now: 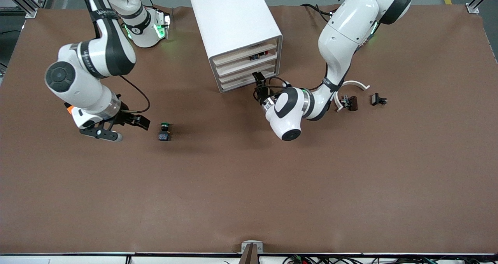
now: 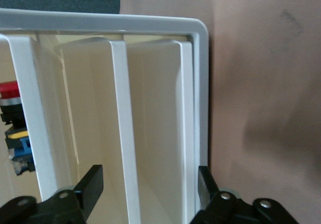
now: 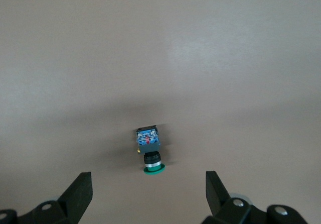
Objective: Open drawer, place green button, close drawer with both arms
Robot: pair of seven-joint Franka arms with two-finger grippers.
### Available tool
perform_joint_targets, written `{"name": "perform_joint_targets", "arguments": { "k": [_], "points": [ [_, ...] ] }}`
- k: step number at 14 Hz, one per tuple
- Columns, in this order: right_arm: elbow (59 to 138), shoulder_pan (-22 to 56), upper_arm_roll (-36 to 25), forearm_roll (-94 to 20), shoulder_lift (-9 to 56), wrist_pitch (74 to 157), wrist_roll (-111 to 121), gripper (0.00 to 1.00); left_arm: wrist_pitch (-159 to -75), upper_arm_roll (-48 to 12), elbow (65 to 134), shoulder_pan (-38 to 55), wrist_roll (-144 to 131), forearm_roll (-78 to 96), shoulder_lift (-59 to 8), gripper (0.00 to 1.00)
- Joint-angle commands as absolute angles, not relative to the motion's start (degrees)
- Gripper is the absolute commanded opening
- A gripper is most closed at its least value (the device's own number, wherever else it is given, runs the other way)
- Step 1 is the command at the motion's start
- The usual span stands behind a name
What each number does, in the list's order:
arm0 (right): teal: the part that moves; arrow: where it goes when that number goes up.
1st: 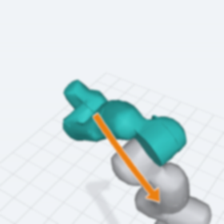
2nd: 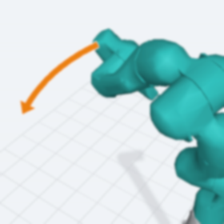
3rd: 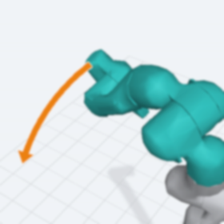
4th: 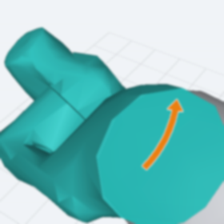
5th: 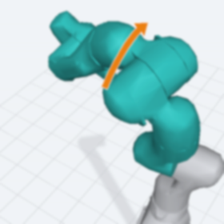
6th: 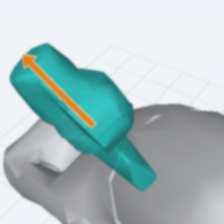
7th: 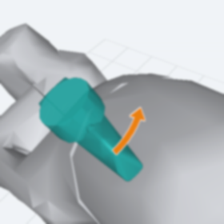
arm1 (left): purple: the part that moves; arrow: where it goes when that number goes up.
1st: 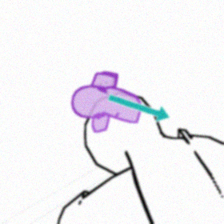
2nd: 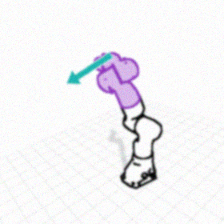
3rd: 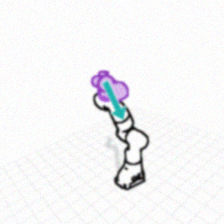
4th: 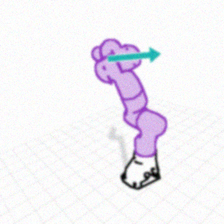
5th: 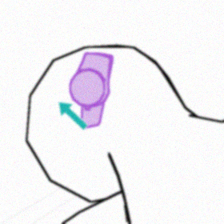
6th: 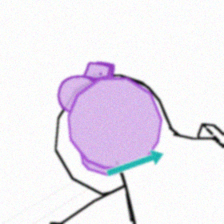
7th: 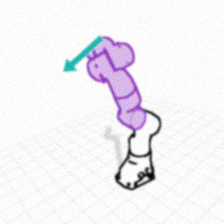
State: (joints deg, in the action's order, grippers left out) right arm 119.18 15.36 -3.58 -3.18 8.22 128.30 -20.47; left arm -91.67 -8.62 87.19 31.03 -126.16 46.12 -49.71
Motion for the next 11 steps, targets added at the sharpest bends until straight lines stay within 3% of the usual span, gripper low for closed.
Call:
{"name": "perform_joint_targets", "arguments": {
  "k": [1, 2, 4, 8, 10, 11],
  "points": [
    [121.3, 17.5, -4.0, -3.3, 11.1, 134.2, -18.3, 1.0, -90.5, -8.3, 87.0, 32.1, -126.9, 47.2, -49.7, 0.78],
    [121.0, 17.8, -4.0, -2.8, 13.0, 135.4, -17.9, 1.0, -90.4, -8.3, 87.0, 32.2, -126.9, 47.3, -49.7, 0.76],
    [121.1, 17.7, -4.0, -2.8, 16.3, 139.5, -15.1, 1.0, -90.1, -8.3, 86.9, 32.3, -126.7, 48.1, -49.8, 0.61],
    [120.6, 17.8, -4.0, -2.8, 21.4, 142.6, -15.0, 1.0, -89.6, -8.3, 86.8, 33.5, -126.6, 50.6, -50.5, 0.61],
    [120.6, 17.9, -3.9, -3.0, 23.2, 142.8, -15.6, 1.0, -89.6, -8.3, 86.9, 33.7, -126.5, 51.2, -50.9, 0.47],
    [120.6, 18.0, -3.9, -3.1, 23.7, 142.9, -15.6, 1.0, -89.6, -8.4, 86.9, 33.7, -126.5, 51.4, -51.3, 0.46]
  ]
}}
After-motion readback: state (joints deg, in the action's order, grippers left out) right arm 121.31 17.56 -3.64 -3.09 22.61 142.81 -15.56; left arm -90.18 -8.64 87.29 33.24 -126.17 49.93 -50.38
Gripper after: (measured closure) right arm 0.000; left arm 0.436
